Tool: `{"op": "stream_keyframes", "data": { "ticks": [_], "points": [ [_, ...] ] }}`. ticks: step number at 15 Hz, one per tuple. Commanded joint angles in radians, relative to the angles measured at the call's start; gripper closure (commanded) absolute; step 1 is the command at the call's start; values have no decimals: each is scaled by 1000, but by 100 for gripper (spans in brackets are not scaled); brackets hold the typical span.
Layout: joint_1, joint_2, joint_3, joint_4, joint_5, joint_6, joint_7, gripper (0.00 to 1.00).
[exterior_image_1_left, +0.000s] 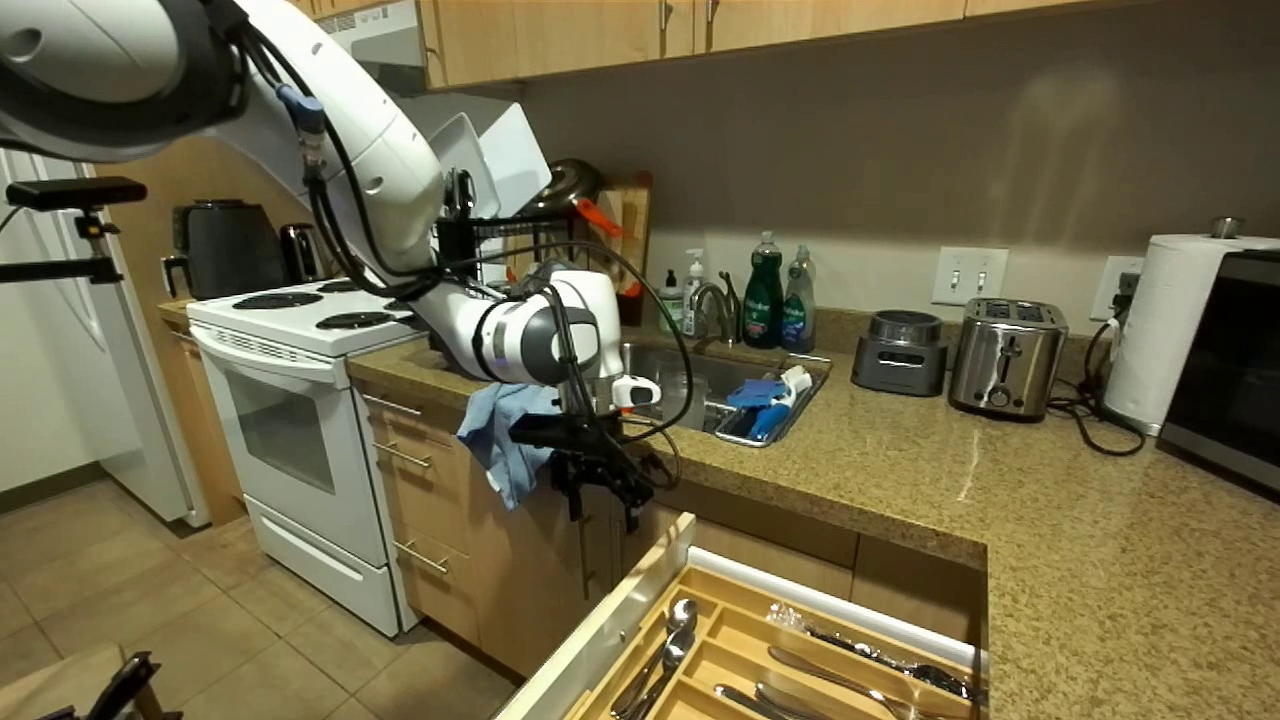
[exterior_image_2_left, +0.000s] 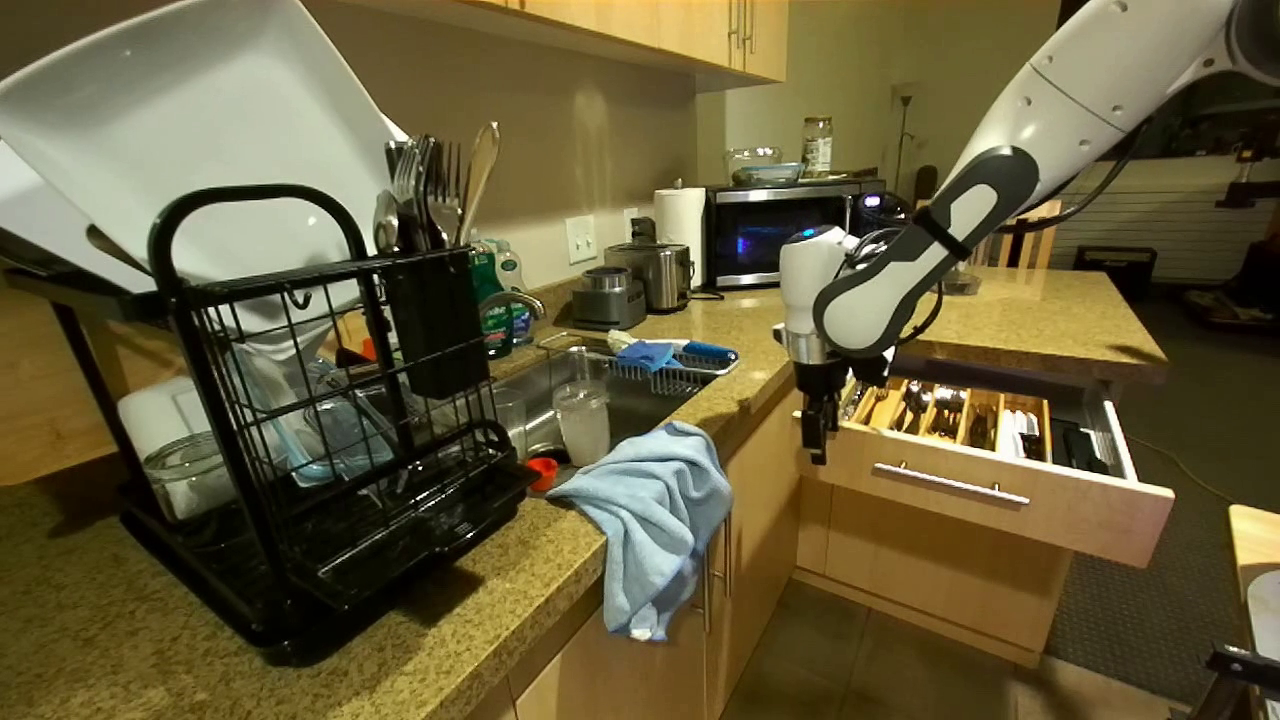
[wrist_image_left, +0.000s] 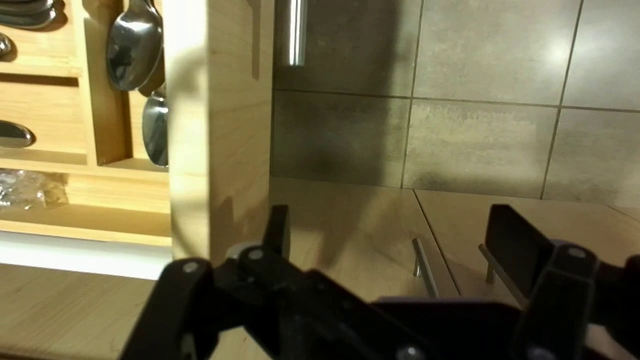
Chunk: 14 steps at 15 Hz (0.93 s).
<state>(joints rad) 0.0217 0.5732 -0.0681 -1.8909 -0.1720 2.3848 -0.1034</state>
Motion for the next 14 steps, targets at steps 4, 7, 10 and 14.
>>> {"op": "stream_keyframes", "data": {
  "ticks": [4,7,10,14],
  "points": [
    [-21,78,-16,78,-17,60,23,0],
    [-14,98,-29,85,-14,81,58,0],
    [-5,104,-35,67,-10,109,100,0],
    [5,105,-43,57,-7,123,157,0]
  ]
}}
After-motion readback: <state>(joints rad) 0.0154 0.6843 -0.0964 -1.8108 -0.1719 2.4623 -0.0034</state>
